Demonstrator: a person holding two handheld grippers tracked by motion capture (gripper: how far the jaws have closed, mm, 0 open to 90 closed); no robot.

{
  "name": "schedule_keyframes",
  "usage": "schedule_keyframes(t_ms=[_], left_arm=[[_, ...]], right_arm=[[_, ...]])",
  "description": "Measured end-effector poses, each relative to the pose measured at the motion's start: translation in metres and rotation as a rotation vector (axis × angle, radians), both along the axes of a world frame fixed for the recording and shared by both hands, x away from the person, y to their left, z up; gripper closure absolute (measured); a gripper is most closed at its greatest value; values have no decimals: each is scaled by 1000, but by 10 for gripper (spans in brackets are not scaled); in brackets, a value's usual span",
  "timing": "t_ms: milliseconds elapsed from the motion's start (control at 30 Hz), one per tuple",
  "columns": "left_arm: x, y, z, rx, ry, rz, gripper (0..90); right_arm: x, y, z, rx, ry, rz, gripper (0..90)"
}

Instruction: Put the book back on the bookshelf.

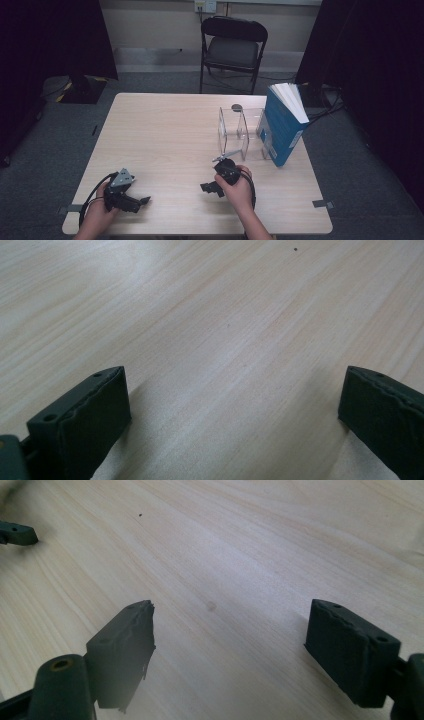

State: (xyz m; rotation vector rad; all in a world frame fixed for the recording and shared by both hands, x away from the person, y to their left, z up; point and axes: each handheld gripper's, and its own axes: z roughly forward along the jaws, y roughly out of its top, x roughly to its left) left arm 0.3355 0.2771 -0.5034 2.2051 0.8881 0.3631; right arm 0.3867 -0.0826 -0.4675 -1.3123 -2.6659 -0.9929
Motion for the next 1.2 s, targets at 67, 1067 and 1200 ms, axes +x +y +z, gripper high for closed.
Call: schedule_keyframes(t_ms=[67,1067,1200], left_arm=[[0,0,0,0,0,0,0],[0,0,0,-4,3,2,0],[0,0,0,0,0,0,0]], right_arm=[[-1,1,-1,-20,-1,-9,190],[-21,4,-23,-39,-230,24,165],[-24,6,-25,-58,-266,34,157]])
